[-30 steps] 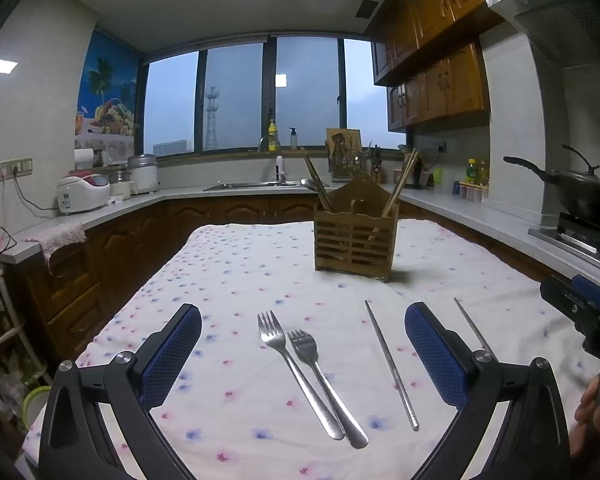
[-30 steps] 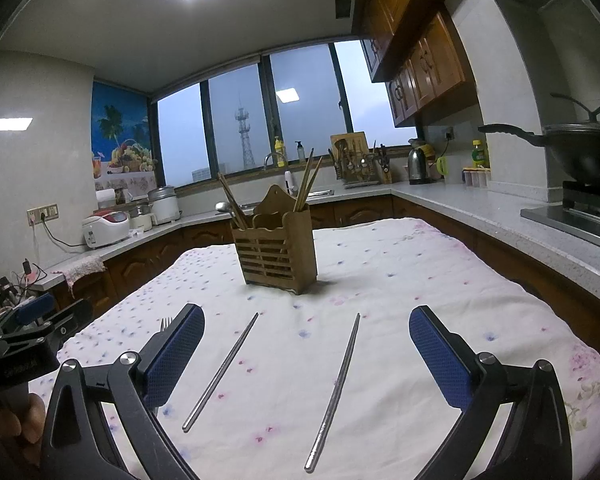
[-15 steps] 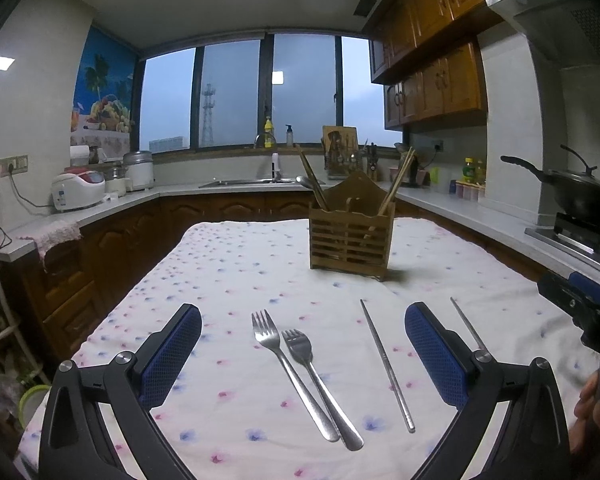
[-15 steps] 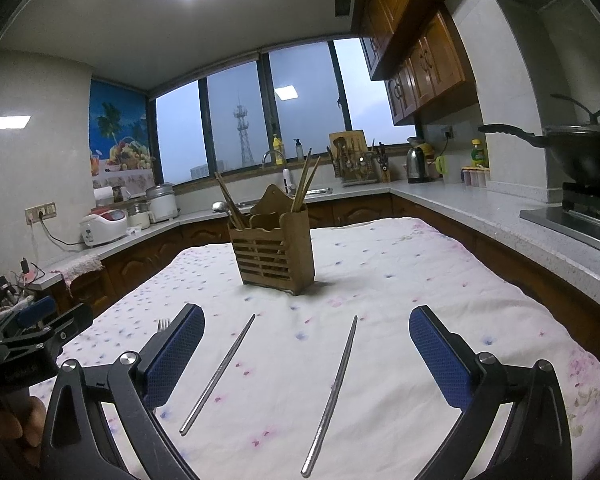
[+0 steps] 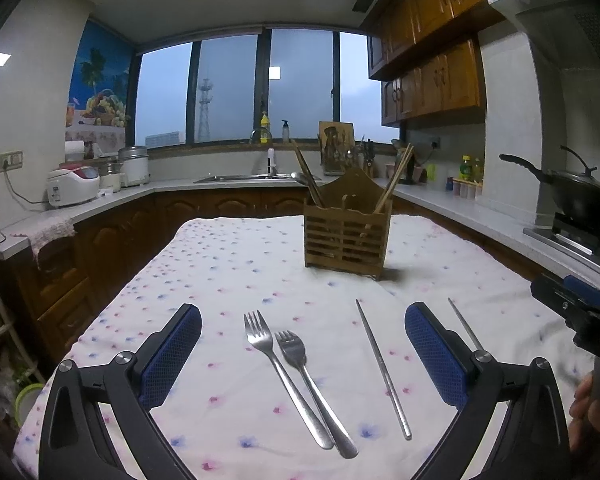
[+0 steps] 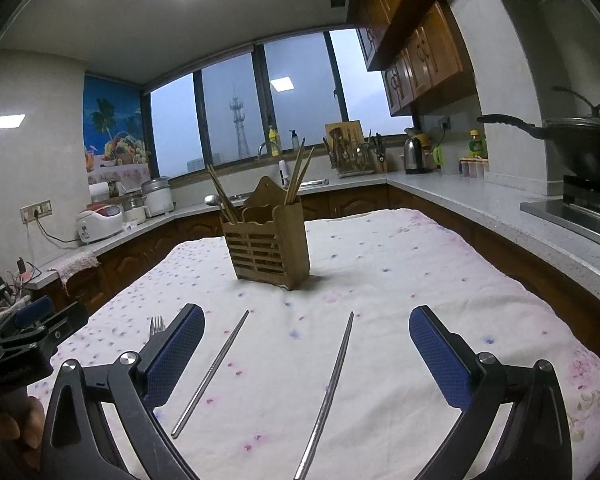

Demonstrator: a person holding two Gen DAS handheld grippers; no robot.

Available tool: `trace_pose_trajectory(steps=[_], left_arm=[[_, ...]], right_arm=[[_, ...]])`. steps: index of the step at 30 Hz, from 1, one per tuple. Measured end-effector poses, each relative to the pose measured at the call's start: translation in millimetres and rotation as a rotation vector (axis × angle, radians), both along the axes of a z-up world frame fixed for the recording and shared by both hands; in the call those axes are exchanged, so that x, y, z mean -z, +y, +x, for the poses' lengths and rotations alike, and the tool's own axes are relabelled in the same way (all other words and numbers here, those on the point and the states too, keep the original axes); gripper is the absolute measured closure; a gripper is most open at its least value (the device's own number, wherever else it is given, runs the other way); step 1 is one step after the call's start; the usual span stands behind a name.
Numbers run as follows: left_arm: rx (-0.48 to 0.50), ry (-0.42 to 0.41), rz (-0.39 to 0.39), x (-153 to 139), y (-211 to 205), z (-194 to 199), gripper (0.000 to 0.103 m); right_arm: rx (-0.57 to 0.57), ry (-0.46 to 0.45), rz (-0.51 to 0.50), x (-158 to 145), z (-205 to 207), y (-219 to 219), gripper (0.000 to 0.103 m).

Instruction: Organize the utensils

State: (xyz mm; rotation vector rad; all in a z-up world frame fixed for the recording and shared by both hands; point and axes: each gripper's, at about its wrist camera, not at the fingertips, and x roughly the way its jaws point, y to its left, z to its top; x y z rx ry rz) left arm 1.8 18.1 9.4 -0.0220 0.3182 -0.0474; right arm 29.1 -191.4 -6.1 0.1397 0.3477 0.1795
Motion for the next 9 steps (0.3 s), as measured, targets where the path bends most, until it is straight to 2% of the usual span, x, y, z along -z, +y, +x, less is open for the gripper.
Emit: trace_pose_trajectory(steps=[9], left_arm=[[0.0,0.007,-0.006,0.6,-4.0,1.3,0.001]], right_arm=[[-0.003,0.011,0.002,0.5,5.4,-1.2,0.0]])
